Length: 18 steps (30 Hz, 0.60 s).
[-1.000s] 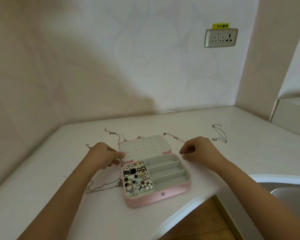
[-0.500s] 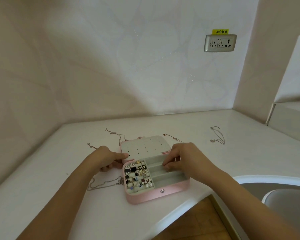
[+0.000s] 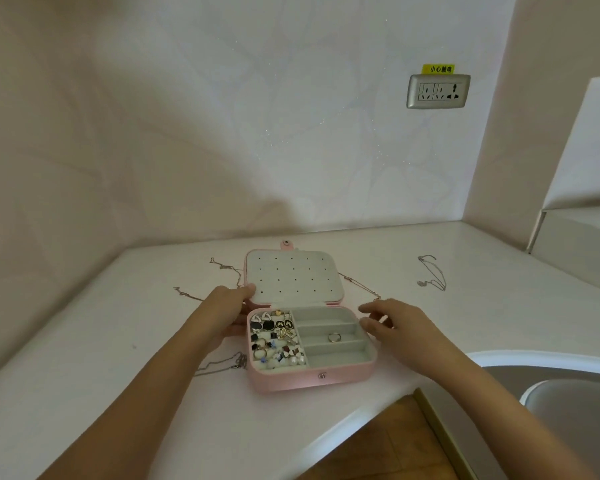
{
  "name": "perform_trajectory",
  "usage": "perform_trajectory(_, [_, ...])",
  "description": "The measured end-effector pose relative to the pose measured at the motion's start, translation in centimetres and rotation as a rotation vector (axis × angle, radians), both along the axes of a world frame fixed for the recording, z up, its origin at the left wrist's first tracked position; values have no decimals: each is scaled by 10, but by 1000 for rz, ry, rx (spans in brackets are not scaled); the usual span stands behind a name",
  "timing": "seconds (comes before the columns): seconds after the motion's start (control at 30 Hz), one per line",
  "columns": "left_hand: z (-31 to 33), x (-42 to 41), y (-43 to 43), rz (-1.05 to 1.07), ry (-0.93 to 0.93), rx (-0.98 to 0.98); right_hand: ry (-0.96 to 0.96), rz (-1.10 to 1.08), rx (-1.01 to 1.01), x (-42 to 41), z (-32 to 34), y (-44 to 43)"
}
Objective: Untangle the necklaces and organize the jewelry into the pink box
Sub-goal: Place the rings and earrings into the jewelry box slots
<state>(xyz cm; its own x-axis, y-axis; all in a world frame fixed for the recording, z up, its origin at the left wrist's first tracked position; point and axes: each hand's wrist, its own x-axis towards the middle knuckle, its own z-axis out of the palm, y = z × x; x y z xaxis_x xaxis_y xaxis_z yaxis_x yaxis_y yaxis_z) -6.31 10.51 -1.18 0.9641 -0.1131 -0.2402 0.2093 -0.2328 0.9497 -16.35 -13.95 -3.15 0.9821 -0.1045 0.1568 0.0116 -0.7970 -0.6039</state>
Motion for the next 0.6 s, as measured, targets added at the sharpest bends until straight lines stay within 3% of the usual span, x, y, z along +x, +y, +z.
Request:
perform_trajectory(0.33, [17,-6,0,157,-47,37,27,137,288,-3,7,1])
perform_trajectory(0.6, [83,-2,70,358,-168,0,18,10,20,10,7,-15])
